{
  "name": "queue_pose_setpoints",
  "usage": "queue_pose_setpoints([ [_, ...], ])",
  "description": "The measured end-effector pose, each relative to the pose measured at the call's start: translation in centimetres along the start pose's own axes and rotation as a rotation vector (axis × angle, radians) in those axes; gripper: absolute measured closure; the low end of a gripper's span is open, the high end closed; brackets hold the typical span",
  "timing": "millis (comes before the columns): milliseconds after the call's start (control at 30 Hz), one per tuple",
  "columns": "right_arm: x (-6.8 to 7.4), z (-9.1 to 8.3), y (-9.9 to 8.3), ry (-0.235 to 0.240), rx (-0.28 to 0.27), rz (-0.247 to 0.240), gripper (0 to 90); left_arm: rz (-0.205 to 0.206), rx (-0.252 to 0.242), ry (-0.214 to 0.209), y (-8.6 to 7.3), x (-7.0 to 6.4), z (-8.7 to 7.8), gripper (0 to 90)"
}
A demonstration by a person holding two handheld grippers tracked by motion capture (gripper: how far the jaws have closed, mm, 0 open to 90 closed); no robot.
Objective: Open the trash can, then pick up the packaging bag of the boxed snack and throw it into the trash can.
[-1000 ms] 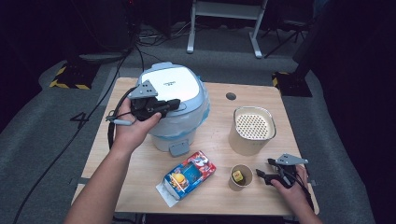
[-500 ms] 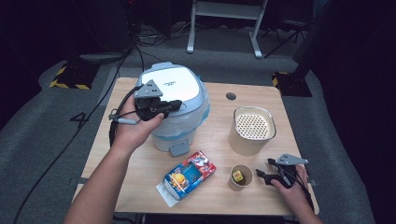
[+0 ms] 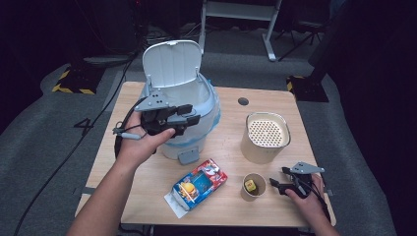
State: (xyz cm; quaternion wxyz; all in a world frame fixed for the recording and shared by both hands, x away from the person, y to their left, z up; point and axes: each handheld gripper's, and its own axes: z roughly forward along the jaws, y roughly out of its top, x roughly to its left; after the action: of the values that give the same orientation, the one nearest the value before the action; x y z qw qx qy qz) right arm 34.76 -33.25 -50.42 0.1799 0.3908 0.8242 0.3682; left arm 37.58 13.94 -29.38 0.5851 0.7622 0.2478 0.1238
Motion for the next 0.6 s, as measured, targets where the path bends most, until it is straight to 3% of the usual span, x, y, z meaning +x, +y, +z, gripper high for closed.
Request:
queue_pose_setpoints([
  [100,0.0,0.0,0.0,0.000,0.000,0.001,25.2,0.010,0.001,-0.032,-0.6,-0.9,-0.1,47.4],
  [233,0.0,0.0,0.0,0.000,0.000,0.001,25.2,0.043,0.023,-0.041,-1.8,-1.9,0.0,45.5],
  [333,0.0,0.0,0.0,0.000,0.000,0.001,25.2,0.031,0.040,-0.057,-3.4,-2.7,-0.1,44.7],
  [467,0.0,0.0,0.0,0.001,-0.001,0.001,25.2,0.027,0.069,-0.037,-5.2,-3.0,-0.2,43.8],
  [600,0.0,0.0,0.0,0.000,0.000,0.001,25.2,-0.014,0.123,-0.035,-7.5,-3.0,0.0,44.0],
])
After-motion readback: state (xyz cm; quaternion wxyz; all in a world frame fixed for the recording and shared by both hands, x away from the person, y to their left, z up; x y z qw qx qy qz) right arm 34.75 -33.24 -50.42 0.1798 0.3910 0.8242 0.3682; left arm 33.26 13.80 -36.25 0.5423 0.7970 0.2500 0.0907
